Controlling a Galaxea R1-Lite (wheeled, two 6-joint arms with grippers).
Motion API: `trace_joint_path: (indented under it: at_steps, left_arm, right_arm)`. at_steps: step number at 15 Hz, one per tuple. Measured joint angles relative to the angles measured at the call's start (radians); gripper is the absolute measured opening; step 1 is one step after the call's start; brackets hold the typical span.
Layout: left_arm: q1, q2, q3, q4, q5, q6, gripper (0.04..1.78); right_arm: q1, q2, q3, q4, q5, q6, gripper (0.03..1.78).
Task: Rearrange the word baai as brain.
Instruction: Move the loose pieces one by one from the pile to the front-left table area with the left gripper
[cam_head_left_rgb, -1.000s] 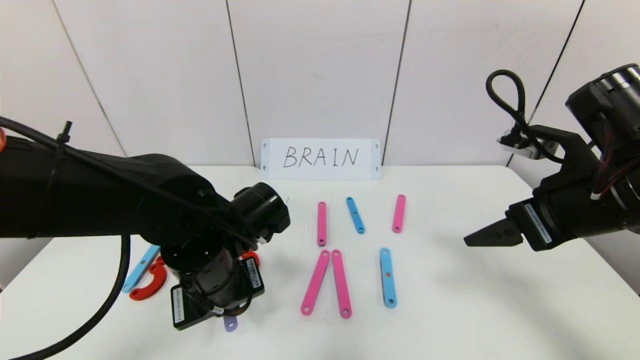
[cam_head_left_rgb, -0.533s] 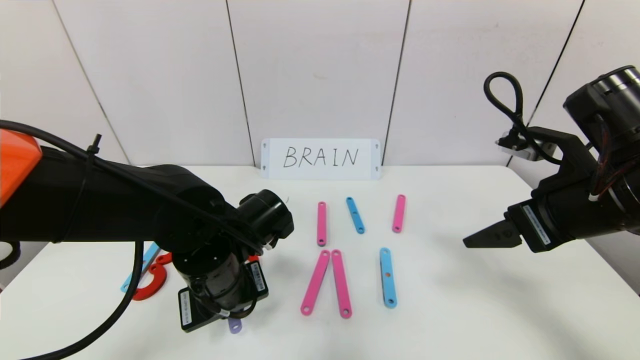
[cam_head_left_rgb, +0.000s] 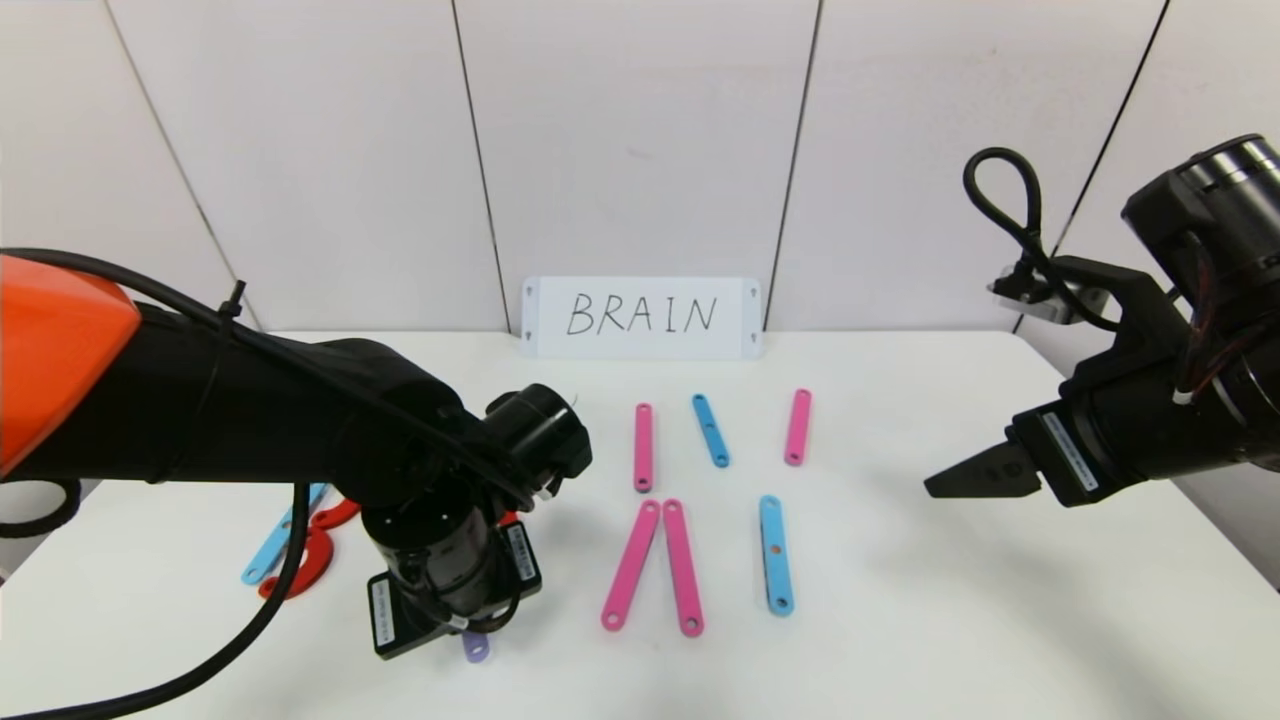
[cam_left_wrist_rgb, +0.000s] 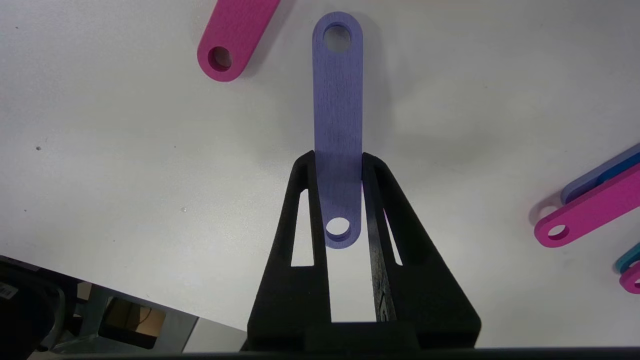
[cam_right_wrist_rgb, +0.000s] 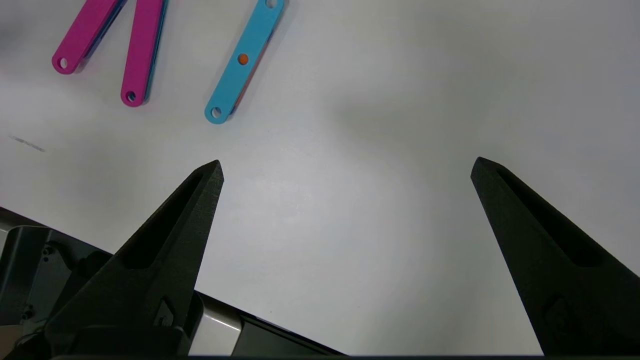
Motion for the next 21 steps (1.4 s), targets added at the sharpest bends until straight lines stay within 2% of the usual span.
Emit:
trace_joint_path:
  at_steps: [5, 7, 9, 13, 16, 18, 21]
  left_arm:
    - [0.004, 0.022, 0.003, -0.014, 0.003, 0.005, 0.29]
    - [0.010, 0.026, 0.002, -0.019, 0.003, 0.004, 0.39]
    - [0.015, 0.029, 0.001, -0.027, 0.002, 0.002, 0.59]
    - [0.014, 0.030, 0.001, -0.026, 0.003, 0.006, 1.28]
    - [0.002, 0.012, 0.003, -0.024, 0.014, 0.012, 1.62]
    - [-0.003, -0.024, 0.008, -0.024, 0.049, 0.040, 1.73]
    - [0.014, -0.102, 0.015, -0.035, 0.065, 0.139, 1.74]
  right_arm:
    - [0.000, 0.000, 0.000, 0.000, 0.000, 0.000, 1.74]
    - [0.000, 0.000, 0.000, 0.000, 0.000, 0.000, 1.74]
    - [0.000, 0.000, 0.001, 0.000, 0.000, 0.000, 1.74]
    - [0.000, 0.000, 0.002, 0.000, 0.000, 0.000, 1.74]
    - [0.001, 0.000, 0.002, 0.000, 0.000, 0.000, 1.74]
    - [0.002, 0.000, 0.002, 0.000, 0.000, -0.001, 1.74]
    - [0.004, 0.000, 0.003, 0.000, 0.000, -0.002, 1.74]
